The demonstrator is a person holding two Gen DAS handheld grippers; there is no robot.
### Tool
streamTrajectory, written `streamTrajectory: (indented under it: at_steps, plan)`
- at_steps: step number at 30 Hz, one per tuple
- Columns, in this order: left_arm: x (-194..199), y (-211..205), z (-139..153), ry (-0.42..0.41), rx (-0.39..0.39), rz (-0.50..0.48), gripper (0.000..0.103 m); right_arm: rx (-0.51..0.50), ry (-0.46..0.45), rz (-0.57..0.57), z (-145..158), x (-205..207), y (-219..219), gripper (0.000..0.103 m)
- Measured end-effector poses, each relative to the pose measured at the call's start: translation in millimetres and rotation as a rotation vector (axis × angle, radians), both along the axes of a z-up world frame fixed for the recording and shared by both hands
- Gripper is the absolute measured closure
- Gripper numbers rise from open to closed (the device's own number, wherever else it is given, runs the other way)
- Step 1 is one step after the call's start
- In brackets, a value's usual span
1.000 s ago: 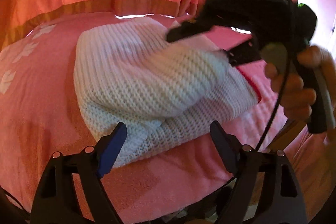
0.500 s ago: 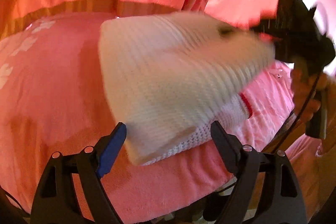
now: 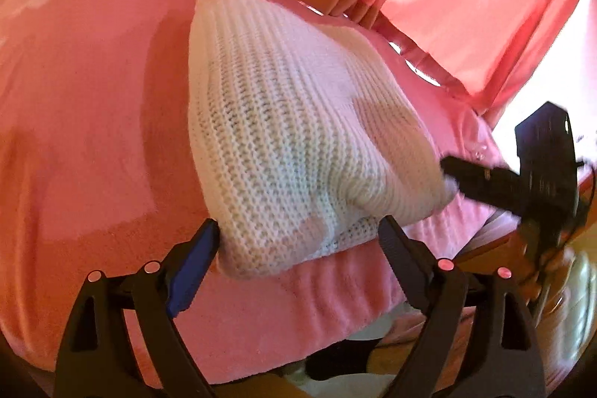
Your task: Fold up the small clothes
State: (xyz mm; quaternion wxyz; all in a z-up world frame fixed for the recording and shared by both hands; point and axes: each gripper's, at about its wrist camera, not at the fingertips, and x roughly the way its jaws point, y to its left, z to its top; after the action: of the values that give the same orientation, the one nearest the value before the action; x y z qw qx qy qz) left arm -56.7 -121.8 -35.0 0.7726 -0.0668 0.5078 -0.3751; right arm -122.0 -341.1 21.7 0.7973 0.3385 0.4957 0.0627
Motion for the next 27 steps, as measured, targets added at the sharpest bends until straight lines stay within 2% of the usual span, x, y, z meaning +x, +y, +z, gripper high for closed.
streamTrajectory:
  at_steps: [2, 3, 4, 5, 6, 7, 9, 10, 12, 13, 14, 15, 16, 17, 19, 22, 24, 25, 27]
  plan:
    - [6.0, -0.8, -11.0, 0.065, -0.004, 0.007, 0.027, 0.003, 0.011, 0.01, -2.8, 4.4, 5.7, 0.051]
    - [8.1, -2.1, -14.1, 0.078, 0.002, 0.01, 0.038, 0.007, 0.008, 0.0, -5.5, 5.5, 5.4, 0.059]
    - [9.9, -3.9, -17.2, 0.086, 0.02, 0.006, 0.057, 0.011, -0.005, -0.006, -6.1, 4.7, 4.3, 0.096]
    - [11.4, -4.4, -18.9, 0.088, 0.028, 0.0, 0.064, 0.011, -0.006, -0.004, -4.8, 4.7, 4.2, 0.102]
    - [13.9, -2.9, -17.0, 0.096, 0.027, -0.01, 0.076, 0.004, -0.024, -0.014, 0.9, 2.4, 2.1, 0.102]
    - [15.2, 0.3, -13.1, 0.107, 0.014, -0.012, 0.08, -0.017, -0.05, -0.032, 9.5, -1.4, -0.8, 0.103]
    - [16.4, 8.6, -3.0, 0.124, -0.009, -0.015, 0.081, -0.072, -0.098, -0.077, 28.5, -14.1, -9.5, 0.103]
    - [17.0, 13.7, 2.5, 0.118, -0.006, -0.014, 0.081, -0.094, -0.103, -0.123, 32.4, -24.9, -18.2, 0.103]
    - [17.6, 20.4, -1.1, 0.111, 0.04, 0.003, 0.08, -0.241, -0.014, -0.172, 21.7, -33.3, -25.6, 0.102]
    - [18.6, 20.7, -8.6, 0.13, 0.059, 0.004, 0.076, -0.273, 0.061, -0.174, 8.6, -34.2, -28.4, 0.102]
    - [19.8, 21.5, -15.1, 0.152, 0.068, 0.002, 0.074, -0.234, 0.086, -0.183, 2.6, -36.2, -31.6, 0.102]
    - [19.1, 21.7, -19.1, 0.174, 0.071, 0.008, 0.069, -0.188, 0.063, -0.181, 4.1, -38.7, -32.4, 0.099]
    - [16.6, 20.9, -18.0, 0.186, 0.057, 0.009, 0.062, -0.161, -0.005, -0.158, 14.7, -40.9, -26.6, 0.092]
    - [14.5, 21.0, -15.3, 0.183, 0.045, 0.002, 0.057, -0.175, -0.062, -0.132, 26.2, -42.5, -18.9, 0.09]
    - [8.0, 23.6, -5.5, 0.141, 0.023, -0.008, 0.034, -0.197, -0.146, -0.072, 44.3, -41.7, 2.6, 0.054]
    - [-3.9, 23.0, 3.5, 0.065, 0.01, -0.01, 0.026, -0.179, -0.178, 0.043, 46.0, -29.4, 32.0, 0.048]
    - [-7.3, 16.7, 2.4, 0.04, 0.034, -0.019, 0.024, -0.195, -0.132, 0.098, 31.9, -11.5, 50.6, 0.048]
    - [-9.2, 12.9, 0.3, 0.019, 0.058, -0.023, 0.024, -0.195, -0.104, 0.117, 22.2, -7.5, 50.9, 0.057]
    - [-10.3, 5.4, -4.2, -0.012, 0.092, -0.041, 0.025, -0.209, -0.049, 0.142, 7.8, 1.5, 52.7, 0.094]
